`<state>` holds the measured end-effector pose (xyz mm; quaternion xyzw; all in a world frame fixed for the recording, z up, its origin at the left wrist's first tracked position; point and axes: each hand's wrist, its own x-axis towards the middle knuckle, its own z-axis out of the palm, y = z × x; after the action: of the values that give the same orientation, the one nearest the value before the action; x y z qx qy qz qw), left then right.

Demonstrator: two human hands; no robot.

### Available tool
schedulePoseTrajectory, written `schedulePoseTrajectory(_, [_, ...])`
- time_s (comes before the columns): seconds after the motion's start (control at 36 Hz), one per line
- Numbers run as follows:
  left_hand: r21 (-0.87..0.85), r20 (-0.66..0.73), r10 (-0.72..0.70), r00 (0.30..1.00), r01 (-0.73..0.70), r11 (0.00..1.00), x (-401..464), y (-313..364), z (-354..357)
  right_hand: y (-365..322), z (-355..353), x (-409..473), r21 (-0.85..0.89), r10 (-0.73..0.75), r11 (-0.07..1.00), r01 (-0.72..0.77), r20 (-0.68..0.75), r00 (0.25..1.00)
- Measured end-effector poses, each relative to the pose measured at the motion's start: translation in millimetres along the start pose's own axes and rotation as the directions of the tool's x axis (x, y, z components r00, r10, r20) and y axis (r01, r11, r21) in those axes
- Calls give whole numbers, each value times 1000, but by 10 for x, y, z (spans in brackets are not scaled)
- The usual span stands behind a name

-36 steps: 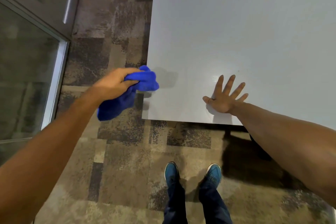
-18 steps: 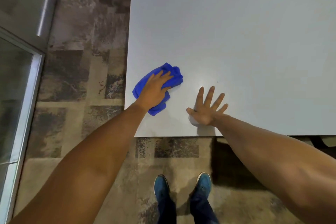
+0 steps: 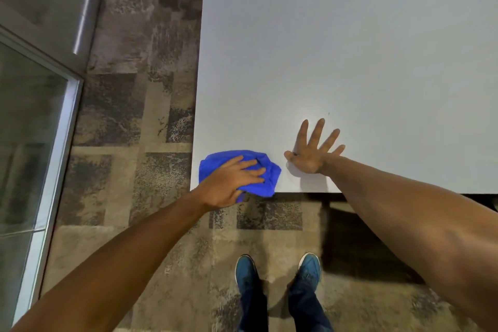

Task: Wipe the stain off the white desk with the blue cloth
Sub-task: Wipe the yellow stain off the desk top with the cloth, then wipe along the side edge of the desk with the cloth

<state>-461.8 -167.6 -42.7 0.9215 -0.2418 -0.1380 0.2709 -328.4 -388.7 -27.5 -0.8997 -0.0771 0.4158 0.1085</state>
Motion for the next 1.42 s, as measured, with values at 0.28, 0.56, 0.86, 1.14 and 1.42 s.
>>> schedulePoseTrajectory(0.28, [-172,247,-60,967,105,980,-270,529,-1,44,86,32,-59,13,998,-15,-31,999])
schedulePoseTrajectory(0.56, [-437,277,-246,929,350,829,-739,1204,518,-129,186,-30,199,-96,962,189,-399,912])
schedulePoseTrajectory(0.86, [-726,171,-875,452,658,198,-707,2264,1618,-48,105,-145,50,-345,893,447,-559,753])
schedulePoseTrajectory(1.14, [-976,200,-978,56,96,-194,-307,2601,1665,-17,139,-215,-112,-21,994,2,-173,985])
schedulePoseTrajectory(1.42, [-585,378,-923,66,-756,-294,-306,2168,1576,-28,634,-122,-279,-74,960,-38,-380,922])
